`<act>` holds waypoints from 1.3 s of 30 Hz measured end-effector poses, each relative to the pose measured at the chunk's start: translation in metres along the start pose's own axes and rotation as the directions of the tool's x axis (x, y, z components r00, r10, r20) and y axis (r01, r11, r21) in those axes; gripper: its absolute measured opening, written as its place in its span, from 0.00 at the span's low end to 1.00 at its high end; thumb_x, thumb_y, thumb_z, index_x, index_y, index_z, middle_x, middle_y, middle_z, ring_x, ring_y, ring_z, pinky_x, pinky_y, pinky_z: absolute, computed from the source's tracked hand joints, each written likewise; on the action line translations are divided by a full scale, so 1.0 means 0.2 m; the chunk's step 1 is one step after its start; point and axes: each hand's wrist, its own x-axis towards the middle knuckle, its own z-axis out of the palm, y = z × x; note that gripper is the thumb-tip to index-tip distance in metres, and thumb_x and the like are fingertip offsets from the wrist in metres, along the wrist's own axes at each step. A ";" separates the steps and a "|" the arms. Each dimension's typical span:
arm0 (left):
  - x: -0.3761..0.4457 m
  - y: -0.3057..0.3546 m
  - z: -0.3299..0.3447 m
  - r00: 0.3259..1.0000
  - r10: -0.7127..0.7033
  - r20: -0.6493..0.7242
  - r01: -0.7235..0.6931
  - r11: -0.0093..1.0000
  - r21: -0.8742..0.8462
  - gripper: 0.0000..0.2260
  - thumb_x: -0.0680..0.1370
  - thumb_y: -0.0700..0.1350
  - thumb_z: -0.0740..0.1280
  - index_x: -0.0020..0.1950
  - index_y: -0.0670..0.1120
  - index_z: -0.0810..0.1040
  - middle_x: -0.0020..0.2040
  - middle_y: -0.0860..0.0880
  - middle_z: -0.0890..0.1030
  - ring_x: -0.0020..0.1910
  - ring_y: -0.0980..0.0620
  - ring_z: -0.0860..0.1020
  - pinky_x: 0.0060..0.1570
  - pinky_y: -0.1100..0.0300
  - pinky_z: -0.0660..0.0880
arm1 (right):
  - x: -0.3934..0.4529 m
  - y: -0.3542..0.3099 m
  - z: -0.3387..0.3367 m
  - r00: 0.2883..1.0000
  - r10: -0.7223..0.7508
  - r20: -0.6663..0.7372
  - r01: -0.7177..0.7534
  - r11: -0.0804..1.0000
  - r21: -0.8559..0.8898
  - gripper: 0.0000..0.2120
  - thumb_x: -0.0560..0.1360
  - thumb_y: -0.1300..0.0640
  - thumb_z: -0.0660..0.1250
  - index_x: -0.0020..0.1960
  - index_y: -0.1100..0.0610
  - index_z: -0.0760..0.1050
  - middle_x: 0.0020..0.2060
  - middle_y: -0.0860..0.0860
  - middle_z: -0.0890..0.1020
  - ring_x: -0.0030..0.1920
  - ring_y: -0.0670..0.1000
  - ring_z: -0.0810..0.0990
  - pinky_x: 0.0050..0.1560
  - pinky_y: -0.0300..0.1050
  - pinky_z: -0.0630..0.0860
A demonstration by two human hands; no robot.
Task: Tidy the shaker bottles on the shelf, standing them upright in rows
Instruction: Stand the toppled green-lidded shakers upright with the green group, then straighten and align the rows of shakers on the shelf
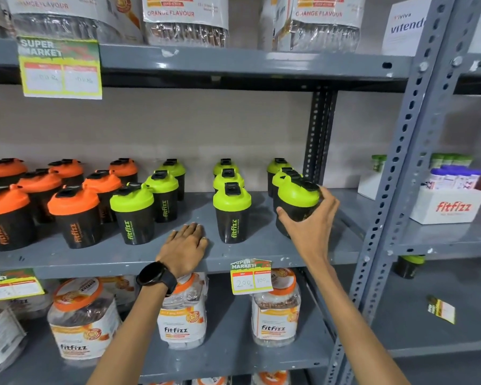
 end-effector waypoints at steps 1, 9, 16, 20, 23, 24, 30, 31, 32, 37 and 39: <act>0.00 0.00 0.00 1.000 -0.001 -0.001 0.001 1.000 0.001 0.24 0.83 0.53 0.47 0.78 0.46 0.55 0.80 0.46 0.56 0.79 0.48 0.54 0.77 0.48 0.49 | -0.01 0.02 0.01 0.999 -0.010 0.032 0.011 1.000 -0.016 0.43 0.62 0.50 0.81 0.70 0.55 0.62 0.65 0.53 0.68 0.66 0.53 0.70 0.63 0.48 0.73; -0.01 0.01 -0.01 1.000 -0.005 -0.004 0.005 1.000 -0.002 0.24 0.83 0.53 0.47 0.79 0.46 0.55 0.80 0.46 0.55 0.79 0.48 0.53 0.77 0.49 0.49 | -0.07 0.10 0.04 0.997 -0.027 0.079 0.032 0.997 -0.067 0.46 0.64 0.45 0.79 0.74 0.53 0.59 0.68 0.55 0.68 0.69 0.55 0.67 0.63 0.48 0.72; -0.01 0.03 -0.01 1.000 -0.011 0.009 0.011 1.000 0.007 0.25 0.83 0.52 0.47 0.79 0.45 0.55 0.80 0.46 0.55 0.79 0.48 0.53 0.77 0.49 0.49 | -0.06 0.09 0.04 0.996 -0.019 0.083 0.023 0.998 -0.050 0.47 0.63 0.44 0.80 0.74 0.53 0.58 0.68 0.55 0.67 0.69 0.55 0.68 0.65 0.55 0.75; -0.03 0.02 -0.02 0.997 -0.023 -0.080 0.017 0.997 -0.070 0.24 0.82 0.52 0.52 0.77 0.45 0.59 0.76 0.42 0.66 0.75 0.43 0.64 0.73 0.47 0.60 | -0.08 0.10 -0.01 0.996 0.011 0.093 -0.007 0.999 -0.045 0.52 0.61 0.40 0.79 0.75 0.53 0.56 0.67 0.55 0.67 0.67 0.56 0.69 0.66 0.56 0.74; -0.12 0.13 -0.01 0.894 -0.182 -0.410 0.009 0.921 -0.389 0.24 0.81 0.50 0.60 0.75 0.46 0.63 0.70 0.42 0.75 0.66 0.41 0.74 0.64 0.45 0.72 | -0.13 0.10 -0.04 0.997 0.048 0.060 -0.047 0.998 -0.031 0.48 0.64 0.43 0.79 0.75 0.56 0.58 0.64 0.55 0.69 0.64 0.54 0.71 0.64 0.51 0.73; -0.18 0.21 0.00 0.796 -0.283 -0.534 -0.036 0.860 -0.509 0.22 0.80 0.50 0.61 0.74 0.47 0.67 0.69 0.44 0.76 0.65 0.42 0.76 0.63 0.45 0.74 | -0.14 0.10 -0.05 0.997 0.065 0.050 -0.064 0.998 -0.015 0.47 0.65 0.44 0.79 0.75 0.57 0.58 0.65 0.56 0.69 0.64 0.54 0.71 0.64 0.49 0.73; -0.20 0.69 0.01 0.670 -0.549 -0.500 -0.029 0.654 -0.756 0.42 0.73 0.50 0.72 0.79 0.46 0.51 0.80 0.47 0.57 0.78 0.50 0.57 0.72 0.56 0.61 | -0.11 0.07 -0.02 0.969 0.191 0.155 -0.188 0.982 -0.032 0.51 0.67 0.50 0.79 0.78 0.62 0.53 0.73 0.61 0.64 0.75 0.60 0.62 0.72 0.56 0.64; -0.15 0.73 0.01 0.680 -0.580 -0.449 0.014 0.623 -0.782 0.45 0.71 0.49 0.74 0.79 0.44 0.49 0.80 0.45 0.55 0.78 0.48 0.54 0.73 0.55 0.60 | -0.09 0.06 -0.01 0.958 0.214 0.190 -0.208 0.977 -0.053 0.51 0.68 0.51 0.79 0.78 0.64 0.51 0.74 0.62 0.62 0.76 0.61 0.60 0.73 0.56 0.63; -0.11 0.76 0.02 0.681 -0.606 -0.412 0.051 0.600 -0.798 0.48 0.70 0.48 0.76 0.79 0.43 0.48 0.80 0.43 0.54 0.79 0.46 0.52 0.73 0.53 0.59 | -0.08 0.05 0.00 0.946 0.235 0.222 -0.224 0.972 -0.074 0.52 0.68 0.53 0.79 0.79 0.64 0.49 0.74 0.64 0.62 0.76 0.62 0.59 0.73 0.56 0.62; 0.04 0.84 0.05 0.674 -0.679 -0.291 0.172 0.527 -0.832 0.50 0.67 0.47 0.79 0.78 0.39 0.49 0.77 0.39 0.59 0.77 0.40 0.57 0.71 0.44 0.65 | -0.05 0.05 0.06 0.926 0.271 0.264 -0.253 0.962 -0.099 0.44 0.67 0.58 0.79 0.73 0.68 0.58 0.68 0.67 0.70 0.71 0.65 0.68 0.67 0.54 0.68; 0.07 0.86 0.05 0.640 -0.713 -0.287 0.199 0.514 -0.834 0.47 0.67 0.47 0.79 0.77 0.40 0.54 0.74 0.39 0.65 0.73 0.39 0.65 0.67 0.41 0.69 | -0.05 0.06 0.07 0.929 0.273 0.250 -0.257 0.962 -0.095 0.39 0.68 0.59 0.78 0.71 0.69 0.61 0.66 0.66 0.72 0.69 0.65 0.70 0.65 0.54 0.70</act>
